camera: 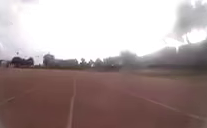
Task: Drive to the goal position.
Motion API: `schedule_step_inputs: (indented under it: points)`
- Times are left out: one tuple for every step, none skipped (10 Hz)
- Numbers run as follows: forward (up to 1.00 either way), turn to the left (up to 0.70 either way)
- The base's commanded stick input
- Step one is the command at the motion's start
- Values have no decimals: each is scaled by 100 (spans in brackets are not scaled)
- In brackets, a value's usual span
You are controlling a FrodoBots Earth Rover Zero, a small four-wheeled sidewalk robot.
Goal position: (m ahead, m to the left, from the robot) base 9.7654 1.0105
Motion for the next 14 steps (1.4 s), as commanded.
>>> schedule_step_inputs:
  points:
    - [70, 0]
    - [70, 0]
    - [70, 0]
    - [70, 0]
    - [70, 0]
    - [70, 0]
    - [70, 0]
    - [70, 0]
    - [70, 0]
    - [70, 0]
    - [70, 0]
    - [70, 0]
    - [70, 0]
    - [70, 0]
